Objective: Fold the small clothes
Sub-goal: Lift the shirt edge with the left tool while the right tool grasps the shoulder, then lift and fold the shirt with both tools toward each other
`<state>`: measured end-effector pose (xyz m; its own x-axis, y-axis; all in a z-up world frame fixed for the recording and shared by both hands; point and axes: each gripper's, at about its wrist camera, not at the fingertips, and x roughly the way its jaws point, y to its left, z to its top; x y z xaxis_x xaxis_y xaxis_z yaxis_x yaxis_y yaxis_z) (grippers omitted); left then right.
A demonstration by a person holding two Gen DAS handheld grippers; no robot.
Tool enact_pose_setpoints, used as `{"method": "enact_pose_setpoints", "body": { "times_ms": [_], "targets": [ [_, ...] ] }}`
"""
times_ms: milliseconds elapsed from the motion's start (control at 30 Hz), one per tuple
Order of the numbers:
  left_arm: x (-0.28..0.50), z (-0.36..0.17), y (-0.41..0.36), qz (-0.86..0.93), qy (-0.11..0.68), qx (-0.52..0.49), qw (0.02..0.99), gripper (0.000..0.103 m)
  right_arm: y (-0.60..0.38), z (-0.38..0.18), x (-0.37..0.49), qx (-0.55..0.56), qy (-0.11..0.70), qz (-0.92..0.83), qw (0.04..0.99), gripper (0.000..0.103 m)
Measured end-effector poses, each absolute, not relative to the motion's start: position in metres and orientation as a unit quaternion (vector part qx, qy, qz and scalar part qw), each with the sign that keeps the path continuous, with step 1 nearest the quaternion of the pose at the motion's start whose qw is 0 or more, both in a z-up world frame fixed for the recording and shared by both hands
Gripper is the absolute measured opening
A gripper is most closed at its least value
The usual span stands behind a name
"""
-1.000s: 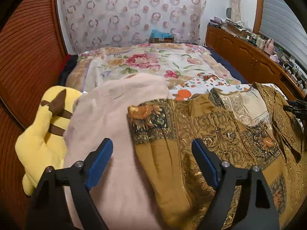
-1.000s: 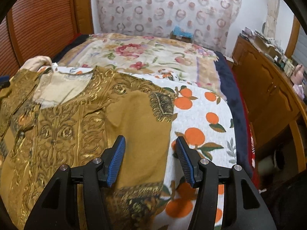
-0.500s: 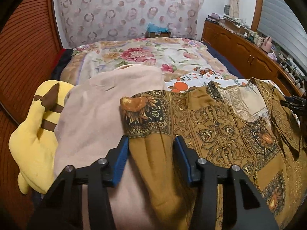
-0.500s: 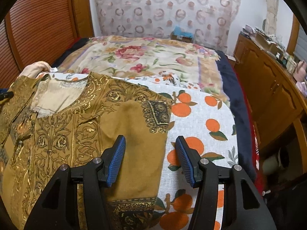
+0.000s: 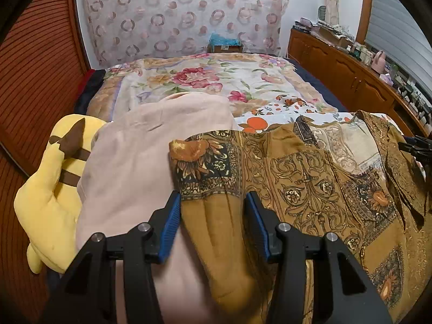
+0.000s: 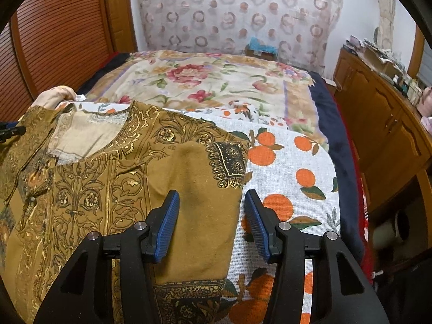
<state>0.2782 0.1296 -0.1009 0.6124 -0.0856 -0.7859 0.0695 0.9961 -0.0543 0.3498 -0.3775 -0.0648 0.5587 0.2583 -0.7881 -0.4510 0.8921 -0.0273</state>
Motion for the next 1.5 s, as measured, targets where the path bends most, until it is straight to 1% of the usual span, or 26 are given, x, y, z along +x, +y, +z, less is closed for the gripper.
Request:
{"method": "enact_pose_setpoints", "body": {
  "times_ms": [67,100,133,167,200,233,267,300,333,367,467,733,933,1067,1200,1367,1500],
  "targets": [
    [0.278,-0.1,0.128,-0.049,0.437,-0.009,0.898,0.048,-0.377,-0.065,0.35,-0.114,0.424,0.202,0.875,0.051],
    [0.278,-0.1,0.126,-0.057,0.437,-0.008,0.898,0.045,-0.377,-0.065,0.35,-0.114,0.424,0.202,0.876,0.051],
    [0.278,-0.1,0.125,-0.063,0.436,-0.006,0.898,0.039,-0.377,-0.065,0.35,-0.114,0.424,0.204,0.875,0.051],
    [0.277,-0.098,0.123,-0.064,0.432,-0.003,0.9,0.026,-0.376,-0.064,0.35,-0.116,0.423,0.212,0.873,0.042],
    [0.276,-0.095,0.122,-0.067,0.43,-0.005,0.9,0.016,-0.374,-0.064,0.35,-0.122,0.422,0.223,0.87,0.036],
    [0.275,-0.093,0.12,-0.074,0.428,-0.008,0.901,0.011,-0.37,-0.063,0.349,-0.132,0.422,0.229,0.867,0.03],
    [0.273,-0.089,0.119,-0.08,0.423,-0.012,0.903,0.006,-0.367,-0.063,0.349,-0.134,0.426,0.238,0.862,0.019],
    [0.27,-0.084,0.117,-0.084,0.416,-0.016,0.905,0.004,-0.363,-0.062,0.347,-0.138,0.428,0.244,0.859,0.014],
    [0.267,-0.08,0.115,-0.089,0.41,-0.016,0.908,0.004,-0.359,-0.062,0.346,-0.147,0.427,0.244,0.858,0.008],
    [0.263,-0.075,0.114,-0.091,0.402,-0.016,0.911,0.004,-0.355,-0.062,0.344,-0.158,0.425,0.241,0.858,0.005],
    [0.248,-0.058,0.108,-0.094,0.379,-0.011,0.92,0.003,-0.35,-0.056,0.335,-0.158,0.411,0.243,0.864,0.003],
    [0.195,-0.02,0.098,-0.1,0.321,-0.013,0.942,0.003,-0.363,-0.006,0.291,-0.127,0.336,0.24,0.902,0.002],
    [0.146,-0.007,0.096,-0.106,0.29,-0.022,0.951,0.003,-0.375,0.021,0.244,-0.117,0.3,0.245,0.914,0.002],
    [0.115,-0.01,0.096,-0.101,0.284,-0.024,0.953,0.003,-0.387,0.031,0.209,-0.103,0.285,0.247,0.92,0.002],
    [0.082,-0.019,0.099,-0.085,0.287,-0.022,0.954,0.003,-0.404,0.029,0.172,-0.087,0.282,0.246,0.923,0.002],
    [0.034,-0.037,0.099,-0.086,0.303,-0.046,0.948,0.003,-0.425,0.018,0.129,-0.061,0.298,0.245,0.921,0.002],
    [0.004,-0.055,0.097,-0.089,0.325,-0.055,0.94,0.003,-0.444,0.004,0.092,-0.036,0.325,0.239,0.914,0.002]
  ]
}}
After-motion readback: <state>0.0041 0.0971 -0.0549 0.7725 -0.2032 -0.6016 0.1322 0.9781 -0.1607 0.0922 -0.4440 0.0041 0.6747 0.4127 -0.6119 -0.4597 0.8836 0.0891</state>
